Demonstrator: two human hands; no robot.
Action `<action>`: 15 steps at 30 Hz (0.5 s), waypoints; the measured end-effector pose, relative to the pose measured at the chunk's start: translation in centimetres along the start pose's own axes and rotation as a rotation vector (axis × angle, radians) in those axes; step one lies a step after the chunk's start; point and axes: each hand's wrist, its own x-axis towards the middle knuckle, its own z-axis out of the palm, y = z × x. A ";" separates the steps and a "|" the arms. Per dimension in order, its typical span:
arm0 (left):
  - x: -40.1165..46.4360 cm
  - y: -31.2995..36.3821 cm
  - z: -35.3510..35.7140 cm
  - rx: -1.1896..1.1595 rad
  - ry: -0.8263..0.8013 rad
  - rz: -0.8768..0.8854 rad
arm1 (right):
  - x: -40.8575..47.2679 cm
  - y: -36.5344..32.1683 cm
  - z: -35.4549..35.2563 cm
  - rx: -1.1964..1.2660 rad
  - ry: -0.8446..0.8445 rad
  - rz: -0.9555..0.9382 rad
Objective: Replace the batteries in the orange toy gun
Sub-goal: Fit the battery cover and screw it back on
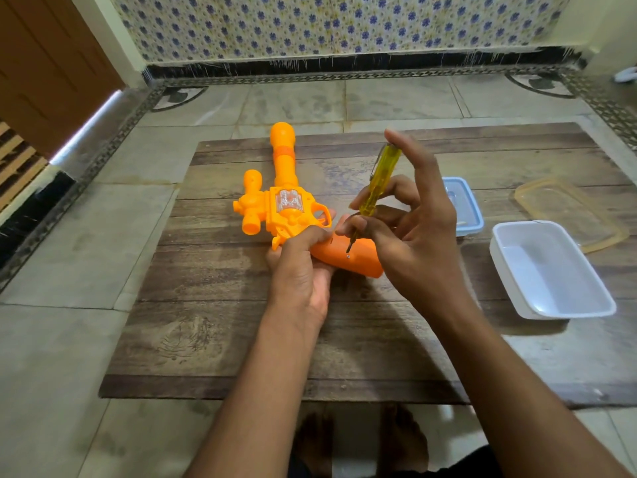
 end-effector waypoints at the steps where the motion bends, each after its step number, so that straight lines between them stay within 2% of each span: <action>1: -0.1 0.0 0.1 -0.008 -0.003 0.003 | 0.0 0.1 0.0 -0.002 -0.004 -0.001; 15: -0.7 0.4 0.5 -0.005 0.010 -0.010 | 0.0 0.1 -0.1 -0.028 0.014 0.011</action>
